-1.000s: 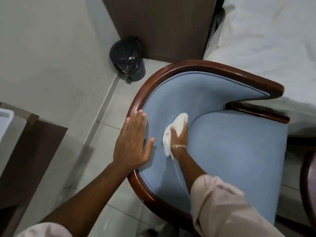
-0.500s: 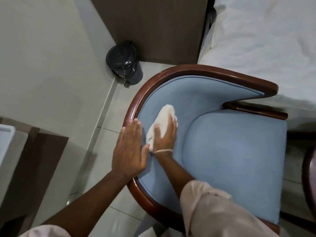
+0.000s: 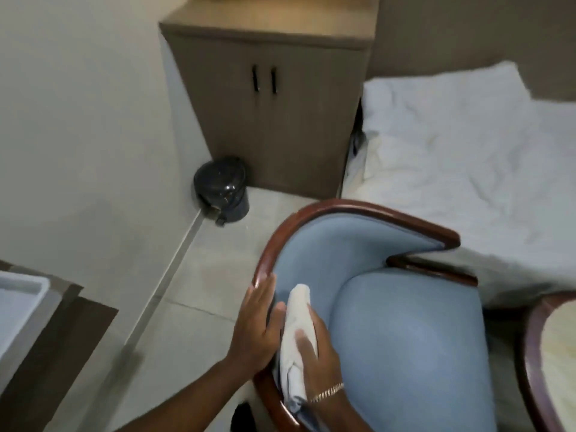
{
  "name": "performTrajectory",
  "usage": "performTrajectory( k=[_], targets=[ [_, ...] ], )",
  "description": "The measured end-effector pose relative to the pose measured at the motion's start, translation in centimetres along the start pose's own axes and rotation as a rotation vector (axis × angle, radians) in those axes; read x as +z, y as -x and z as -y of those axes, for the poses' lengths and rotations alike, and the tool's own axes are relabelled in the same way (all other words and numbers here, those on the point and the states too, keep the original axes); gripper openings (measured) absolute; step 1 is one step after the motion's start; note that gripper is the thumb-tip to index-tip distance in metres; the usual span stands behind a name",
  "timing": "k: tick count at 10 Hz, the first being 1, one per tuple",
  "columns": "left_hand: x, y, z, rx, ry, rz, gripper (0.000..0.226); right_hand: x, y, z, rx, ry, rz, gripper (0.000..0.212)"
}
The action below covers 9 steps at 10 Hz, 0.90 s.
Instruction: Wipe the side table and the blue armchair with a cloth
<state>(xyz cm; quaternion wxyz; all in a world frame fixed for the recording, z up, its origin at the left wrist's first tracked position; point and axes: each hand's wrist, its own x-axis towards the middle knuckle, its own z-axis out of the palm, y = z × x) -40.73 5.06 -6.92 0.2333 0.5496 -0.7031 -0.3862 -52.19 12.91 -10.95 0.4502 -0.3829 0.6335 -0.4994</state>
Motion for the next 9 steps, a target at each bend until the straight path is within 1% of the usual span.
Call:
performTrajectory(
  k=[1, 2, 3, 4, 5, 6, 7, 8, 9],
  targets=[
    [-4.9, 1.0, -0.1, -0.268, 0.598, 0.08, 0.04, 3.8, -0.2, 5.2, -0.189, 0.099, -0.011, 0.047],
    [-11.9, 2.8, 1.9, -0.357, 0.84, -0.023, 0.055, 9.0, -1.3, 9.3, -0.381, 0.228, 0.133, 0.037],
    [-18.9, 4.6, 5.2, -0.383, 1.058, -0.314, 0.052, 15.1, -3.0, 13.0, -0.518, 0.218, 0.318, 0.045],
    [-25.0, 6.6, 8.8, -0.365, 1.247, -0.613, 0.053, 22.9, -4.6, 16.1, -0.309, 0.284, 0.474, 0.07],
    [-29.6, 8.4, 12.6, -0.357, 1.313, -0.818, 0.056, 31.2, -5.1, 17.3, -0.02, 0.208, 0.737, 0.044],
    [-33.2, 8.7, 16.2, -0.414, 1.264, -1.02, 0.045, 38.5, -5.0, 17.1, -0.127, 0.301, 0.712, 0.019],
    [-35.5, 8.3, 19.2, -0.676, 0.942, -1.174, 0.055, 44.7, -5.0, 17.2, -0.236, 0.456, 0.738, 0.029],
    [-39.1, 7.8, 21.0, -0.65, 0.722, -0.951, 0.065, 48.3, -5.2, 16.4, -0.263, 0.493, 0.776, 0.037],
    [-37.7, 8.0, 22.1, -0.518, 0.563, -0.568, 0.086, 48.6, -5.6, 15.5, -0.246, 0.48, 0.709, 0.026]
  ],
)
